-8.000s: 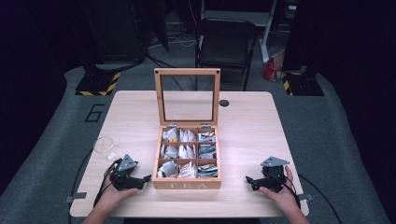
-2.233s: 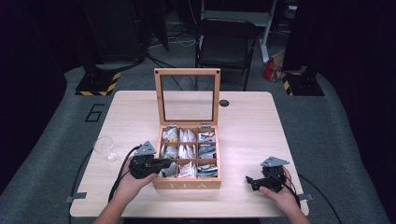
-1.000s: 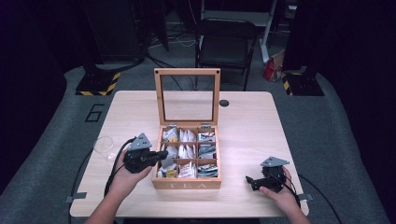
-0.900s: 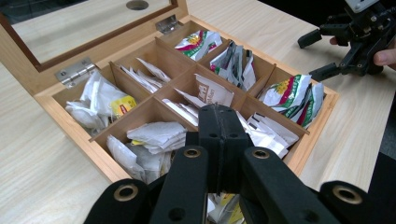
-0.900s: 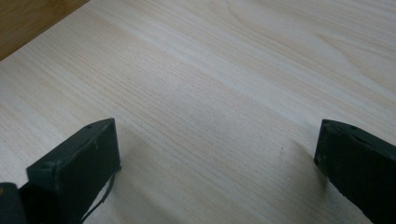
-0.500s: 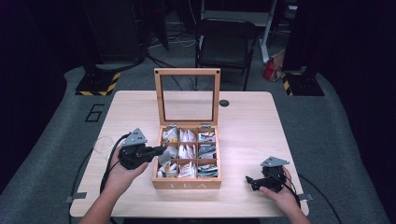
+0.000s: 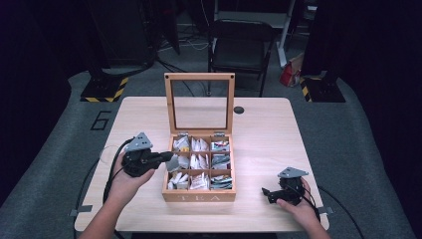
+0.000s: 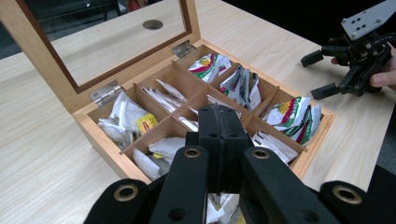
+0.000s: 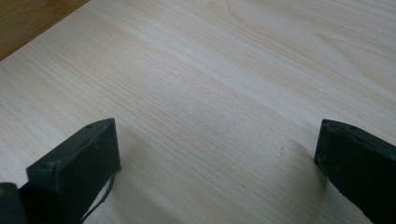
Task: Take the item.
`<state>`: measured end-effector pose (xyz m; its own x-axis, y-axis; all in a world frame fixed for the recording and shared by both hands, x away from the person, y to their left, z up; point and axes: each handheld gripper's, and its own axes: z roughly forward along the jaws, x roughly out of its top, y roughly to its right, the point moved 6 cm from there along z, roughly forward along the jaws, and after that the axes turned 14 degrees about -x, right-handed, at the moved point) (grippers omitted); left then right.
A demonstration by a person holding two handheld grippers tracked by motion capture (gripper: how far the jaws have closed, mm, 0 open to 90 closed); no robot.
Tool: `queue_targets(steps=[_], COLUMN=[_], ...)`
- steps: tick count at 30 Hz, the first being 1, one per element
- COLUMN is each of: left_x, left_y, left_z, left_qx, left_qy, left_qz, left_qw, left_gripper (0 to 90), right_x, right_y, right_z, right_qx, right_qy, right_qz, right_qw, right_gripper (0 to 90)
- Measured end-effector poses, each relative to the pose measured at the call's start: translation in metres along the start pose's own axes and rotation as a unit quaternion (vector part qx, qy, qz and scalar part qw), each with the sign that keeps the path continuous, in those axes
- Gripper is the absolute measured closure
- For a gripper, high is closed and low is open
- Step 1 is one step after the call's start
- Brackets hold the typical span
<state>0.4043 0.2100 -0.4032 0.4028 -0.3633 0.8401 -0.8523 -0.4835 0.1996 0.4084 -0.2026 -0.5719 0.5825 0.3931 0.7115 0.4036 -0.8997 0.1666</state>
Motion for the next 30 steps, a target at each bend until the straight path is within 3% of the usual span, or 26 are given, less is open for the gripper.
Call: queue_targets(steps=[10, 21, 30], left_x=[0.007, 0.012, 0.011], left_y=[-0.005, -0.012, -0.022], left_z=[-0.014, -0.032, -0.048], left_qx=[0.011, 0.028, 0.043], left_qy=[0.007, 0.027, 0.029], left_qz=[0.003, -0.005, -0.011], left_qw=[0.9999, 0.9992, 0.9986], left_gripper=[90.0, 90.0, 90.0], right_x=[0.0, 0.0, 0.0], right_y=[0.0, 0.0, 0.0], right_z=[0.0, 0.0, 0.0], right_qx=[0.0, 0.0, 0.0], right_qy=[0.0, 0.0, 0.0], right_qz=[0.0, 0.0, 0.0], right_qw=[1.0, 1.0, 1.0], right_gripper=[0.0, 0.0, 0.0])
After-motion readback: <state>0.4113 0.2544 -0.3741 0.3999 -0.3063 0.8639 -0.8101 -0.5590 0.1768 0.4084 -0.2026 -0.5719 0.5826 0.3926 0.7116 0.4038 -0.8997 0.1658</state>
